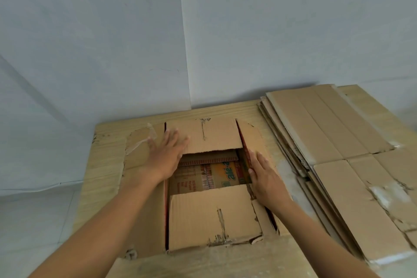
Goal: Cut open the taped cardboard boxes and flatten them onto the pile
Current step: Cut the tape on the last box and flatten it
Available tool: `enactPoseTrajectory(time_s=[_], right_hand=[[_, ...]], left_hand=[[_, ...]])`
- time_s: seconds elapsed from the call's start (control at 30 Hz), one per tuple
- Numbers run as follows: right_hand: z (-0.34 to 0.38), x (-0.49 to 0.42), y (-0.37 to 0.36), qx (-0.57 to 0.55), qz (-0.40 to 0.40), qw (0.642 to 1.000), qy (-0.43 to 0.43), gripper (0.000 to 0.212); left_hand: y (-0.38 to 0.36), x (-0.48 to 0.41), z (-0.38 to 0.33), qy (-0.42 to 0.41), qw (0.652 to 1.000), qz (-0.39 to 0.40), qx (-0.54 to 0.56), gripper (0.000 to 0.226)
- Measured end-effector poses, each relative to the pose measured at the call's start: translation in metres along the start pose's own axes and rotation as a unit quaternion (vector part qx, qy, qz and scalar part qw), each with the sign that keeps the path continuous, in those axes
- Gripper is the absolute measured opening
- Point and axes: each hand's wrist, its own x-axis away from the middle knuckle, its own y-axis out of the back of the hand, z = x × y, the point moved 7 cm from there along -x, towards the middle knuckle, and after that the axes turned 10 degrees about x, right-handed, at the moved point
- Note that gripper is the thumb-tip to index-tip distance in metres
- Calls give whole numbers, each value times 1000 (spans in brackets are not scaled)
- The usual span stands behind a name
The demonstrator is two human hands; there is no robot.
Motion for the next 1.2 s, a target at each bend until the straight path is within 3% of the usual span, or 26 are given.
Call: enactPoseTrajectory(time_s=[0.07, 0.2, 0.4, 0.5, 0.67, 0.87, 1.0, 1.1, 1.2], right_hand=[[-1, 0, 2, 3, -10, 1000, 0, 53], [1, 0, 2, 6, -18, 1000, 11, 53], [5, 2, 4, 11, -20, 1000, 8, 53], [3, 1, 2, 12, -18, 1000, 8, 53], [3, 1, -1, 12, -15, 1000, -3, 54], [2, 0, -4, 12, -13, 1000, -1, 52], [4, 0, -7, 26, -7, 1000, 1, 56], [4, -2, -6, 15, -6, 1000, 12, 74], [8, -7, 0, 12, -1, 1000, 27, 73]], left_hand=[[15, 6, -3, -31, 999, -34, 18, 49], [66, 16, -5, -74, 970, -192, 131, 38], [101, -11, 3, -79, 923, -351, 134, 31], [98, -28, 8, -61, 912, -387, 118, 44], [75, -58, 20, 12, 959, -279, 49, 86], [19, -66, 34, 47, 996, -70, -18, 68], [15, -66, 37, 53, 996, -70, -4, 63], [14, -58, 39, 46, 996, -79, -2, 70], [5, -30, 41, 29, 996, -80, 22, 79]])
